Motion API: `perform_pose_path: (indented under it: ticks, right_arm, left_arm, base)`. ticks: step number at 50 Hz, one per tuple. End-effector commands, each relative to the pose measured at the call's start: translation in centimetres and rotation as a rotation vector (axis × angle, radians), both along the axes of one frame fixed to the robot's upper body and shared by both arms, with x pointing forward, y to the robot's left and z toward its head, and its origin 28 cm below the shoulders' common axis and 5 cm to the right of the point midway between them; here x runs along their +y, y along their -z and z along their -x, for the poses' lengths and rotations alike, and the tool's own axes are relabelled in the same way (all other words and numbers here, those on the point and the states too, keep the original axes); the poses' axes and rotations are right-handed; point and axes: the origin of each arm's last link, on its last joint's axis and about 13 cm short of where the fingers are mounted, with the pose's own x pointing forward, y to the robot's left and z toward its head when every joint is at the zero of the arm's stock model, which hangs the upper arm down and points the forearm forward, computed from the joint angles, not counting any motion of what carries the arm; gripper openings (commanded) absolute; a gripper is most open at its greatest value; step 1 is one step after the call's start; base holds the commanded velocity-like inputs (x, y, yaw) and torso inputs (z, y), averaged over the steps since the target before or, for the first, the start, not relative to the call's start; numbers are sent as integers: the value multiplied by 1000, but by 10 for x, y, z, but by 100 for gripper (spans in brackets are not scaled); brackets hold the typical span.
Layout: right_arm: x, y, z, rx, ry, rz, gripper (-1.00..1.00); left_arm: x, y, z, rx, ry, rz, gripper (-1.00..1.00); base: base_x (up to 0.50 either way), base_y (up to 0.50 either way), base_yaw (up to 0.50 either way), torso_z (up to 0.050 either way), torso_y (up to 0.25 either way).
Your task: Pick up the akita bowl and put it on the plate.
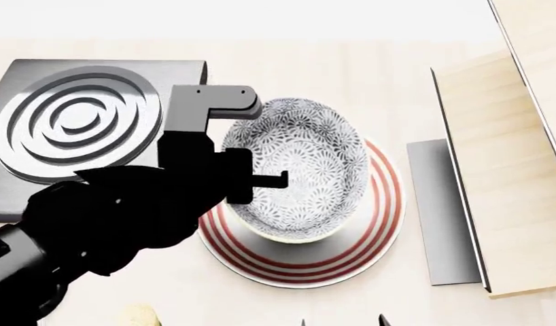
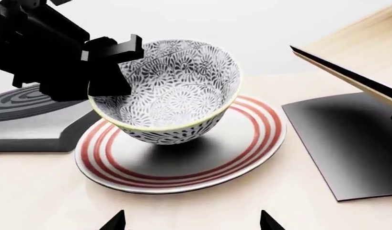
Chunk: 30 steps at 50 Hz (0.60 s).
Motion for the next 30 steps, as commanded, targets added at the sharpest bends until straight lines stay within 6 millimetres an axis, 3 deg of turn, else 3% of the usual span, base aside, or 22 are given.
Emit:
perform_pose_path:
  ticks: [1,30]
  right_arm:
    - [1,1,0,2,-8,-6,100]
    - [1,4,1,7,-19,-11,100]
  left_arm:
    - [-2,0,3,26,16,-37,-100]
    - [-3,-4,3,6,50,-49,-100]
  base:
    - [0,0,0,0,0]
    - [0,0,0,0,0]
